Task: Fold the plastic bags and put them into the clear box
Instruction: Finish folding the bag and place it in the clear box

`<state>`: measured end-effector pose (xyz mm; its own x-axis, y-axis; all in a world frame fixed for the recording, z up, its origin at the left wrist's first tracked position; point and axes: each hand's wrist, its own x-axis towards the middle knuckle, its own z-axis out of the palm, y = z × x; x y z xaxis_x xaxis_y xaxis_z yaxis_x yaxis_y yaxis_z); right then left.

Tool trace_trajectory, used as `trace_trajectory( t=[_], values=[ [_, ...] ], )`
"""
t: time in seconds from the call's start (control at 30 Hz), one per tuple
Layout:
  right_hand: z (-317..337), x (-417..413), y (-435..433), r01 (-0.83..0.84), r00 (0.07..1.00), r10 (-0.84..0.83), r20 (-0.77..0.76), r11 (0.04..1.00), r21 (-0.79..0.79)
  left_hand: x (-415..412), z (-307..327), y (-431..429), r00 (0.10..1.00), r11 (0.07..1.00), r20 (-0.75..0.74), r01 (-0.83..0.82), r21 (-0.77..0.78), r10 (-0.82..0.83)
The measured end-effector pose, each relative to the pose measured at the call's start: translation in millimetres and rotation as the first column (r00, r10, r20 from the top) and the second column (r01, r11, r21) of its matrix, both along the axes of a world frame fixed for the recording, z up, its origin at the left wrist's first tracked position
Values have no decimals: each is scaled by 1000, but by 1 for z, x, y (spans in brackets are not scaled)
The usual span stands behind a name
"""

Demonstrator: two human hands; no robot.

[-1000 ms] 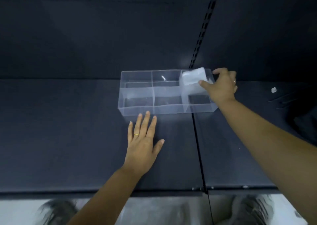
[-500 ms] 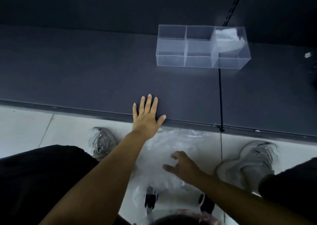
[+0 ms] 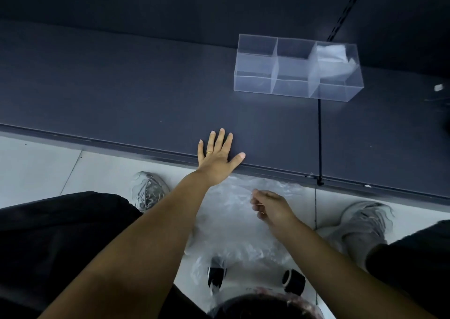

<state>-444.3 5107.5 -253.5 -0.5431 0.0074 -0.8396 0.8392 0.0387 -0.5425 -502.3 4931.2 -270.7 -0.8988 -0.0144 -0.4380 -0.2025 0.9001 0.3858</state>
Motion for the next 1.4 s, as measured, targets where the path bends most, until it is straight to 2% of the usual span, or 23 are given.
trace_trajectory(
  t=[0.17, 0.23, 0.27, 0.3, 0.37, 0.47, 0.57, 0.67, 0.73, 0.8, 0.87, 0.93, 0.97, 1.03, 1.07, 1.1, 1.13, 1.2, 1.27, 1.3, 1.33, 1.4],
  values=[
    [22, 10, 7, 178, 977, -156, 144, 972, -155, 0, 18, 2, 998, 999, 55, -33, 38, 31],
    [37, 6, 8, 292, 954, -258, 150, 914, -282, 3, 37, 2, 992, 990, 115, -58, 127, 44],
    [46, 2, 11, 316, 949, -286, 135, 885, -341, 6, 48, 2, 986, 972, 161, -82, 221, 47],
    [57, -3, 16, 318, 948, -300, 109, 865, -387, 9, 59, 3, 973, 931, 223, -130, 342, 54],
    [78, -14, 30, 311, 944, -327, 50, 823, -475, 17, 81, 8, 938, 792, 345, -241, 561, 42],
    [109, -29, 51, 320, 916, -401, 9, 715, -622, 20, 101, 29, 946, 653, 308, -168, 738, -105],
    [128, -35, 68, 283, 900, -434, -52, 669, -687, 22, 109, 51, 961, 582, 261, -163, 797, -88],
    [136, -34, 84, 268, 886, -453, -103, 679, -683, 24, 113, 60, 970, 526, 220, -239, 816, 101],
    [138, -33, 92, 297, 862, -472, -186, 766, -570, 23, 117, 62, 920, 396, 282, -374, 839, 273],
    [137, -32, 96, 297, 818, -391, -422, 915, -272, 21, 123, 61, 824, 253, 382, -510, 822, 419],
    [143, -26, 95, 236, 741, -180, -646, 972, 0, 20, 129, 61, 693, 119, 509, -643, 756, 511],
    [154, -18, 85, -7, 676, 104, -730, 991, 135, 20, 135, 63, 592, 31, 582, -716, 698, 558],
    [160, -13, 78, -193, 643, 266, -718, 964, 185, 19, 139, 65, 563, 7, 599, -732, 682, 569],
    [161, -2, 59, -486, 509, 591, -626, 798, 357, 18, 147, 68, 531, -51, 631, -741, 669, 566],
    [157, 4, 50, -525, 429, 711, -557, 699, 487, 18, 151, 70, 526, -85, 649, -737, 670, 550],
    [153, 9, 42, -485, 384, 773, -505, 634, 602, 18, 155, 71, 531, -114, 665, -731, 673, 525],
    [149, 12, 37, -396, 390, 774, -499, 630, 668, 18, 161, 73, 547, -133, 677, -722, 679, 492],
    [142, 11, 37, -197, 467, 615, -636, 773, 603, 19, 173, 76, 616, -138, 671, -685, 715, 413],
    [140, 2, 46, -95, 554, 369, -746, 919, 384, 21, 182, 78, 694, -108, 602, -616, 781, 395],
    [141, -3, 52, -70, 606, 234, -761, 968, 242, 21, 184, 78, 723, -54, 523, -563, 825, 452],
    [142, -8, 60, -50, 664, 101, -741, 995, 91, 21, 186, 77, 742, 49, 409, -509, 860, 531],
    [148, -16, 74, -35, 764, -115, -635, 975, -220, 21, 183, 72, 775, 336, 102, -383, 861, 623]
  ],
)
